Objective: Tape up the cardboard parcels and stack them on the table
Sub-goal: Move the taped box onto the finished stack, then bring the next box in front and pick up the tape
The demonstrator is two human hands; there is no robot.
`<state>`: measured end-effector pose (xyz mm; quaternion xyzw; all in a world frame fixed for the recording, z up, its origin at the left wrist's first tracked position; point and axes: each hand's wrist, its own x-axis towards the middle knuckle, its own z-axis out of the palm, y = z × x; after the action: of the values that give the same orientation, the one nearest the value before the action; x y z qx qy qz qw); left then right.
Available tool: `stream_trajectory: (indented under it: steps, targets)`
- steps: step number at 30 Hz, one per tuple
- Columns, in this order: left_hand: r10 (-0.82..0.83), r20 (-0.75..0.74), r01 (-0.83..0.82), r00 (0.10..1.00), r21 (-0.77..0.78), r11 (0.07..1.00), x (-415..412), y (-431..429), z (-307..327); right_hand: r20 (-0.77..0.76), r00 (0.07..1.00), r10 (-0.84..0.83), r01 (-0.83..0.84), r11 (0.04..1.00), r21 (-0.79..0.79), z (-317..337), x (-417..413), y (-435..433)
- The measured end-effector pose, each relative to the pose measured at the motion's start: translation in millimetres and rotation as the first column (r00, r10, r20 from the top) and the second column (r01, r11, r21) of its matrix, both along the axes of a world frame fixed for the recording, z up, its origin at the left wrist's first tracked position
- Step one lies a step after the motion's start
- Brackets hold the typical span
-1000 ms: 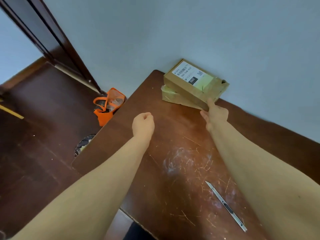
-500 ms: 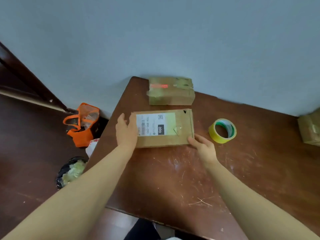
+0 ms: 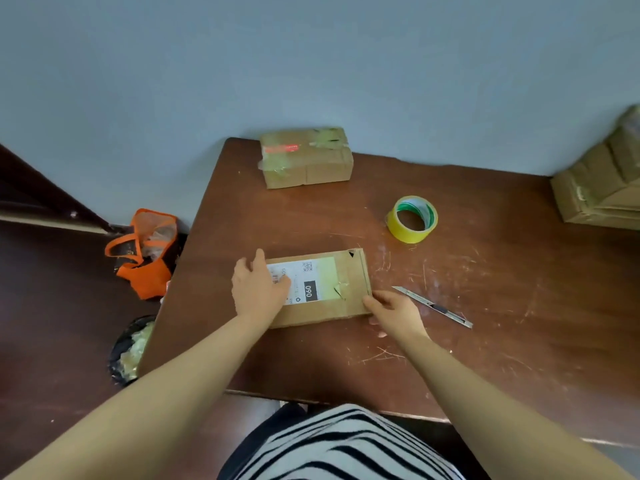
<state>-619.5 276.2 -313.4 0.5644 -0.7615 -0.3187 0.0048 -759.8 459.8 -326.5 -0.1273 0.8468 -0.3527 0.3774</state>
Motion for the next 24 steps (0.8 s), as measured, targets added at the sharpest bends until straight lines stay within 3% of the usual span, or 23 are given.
stream_trajectory:
  steps: [2, 6, 12, 24]
  targets:
    - [-0.131, 0.028, 0.134, 0.991, -0.199, 0.971, -9.9, 15.6, 2.0, -0.138, 0.989, 0.058, -0.049, 0.997, 0.067, 1.1, -4.1, 5.5]
    - [-0.328, -0.061, 0.302, 0.943, -0.260, 0.917, -34.3, 52.5, 1.4, -0.258, 0.958, 0.125, -0.129, 0.992, -0.001, 6.0, -11.4, 14.5]
    - [-0.292, -0.009, 0.283, 0.956, -0.216, 0.934, -47.7, 76.1, -9.9, -0.308, 0.901, 0.305, -0.330, 0.944, -0.029, 10.4, -17.6, 13.1]
    - [-0.296, -0.213, 0.254, 0.931, -0.206, 0.945, -42.7, 88.3, -12.1, -0.367, 0.838, 0.403, -0.435, 0.901, -0.004, 7.6, -24.8, 4.0]
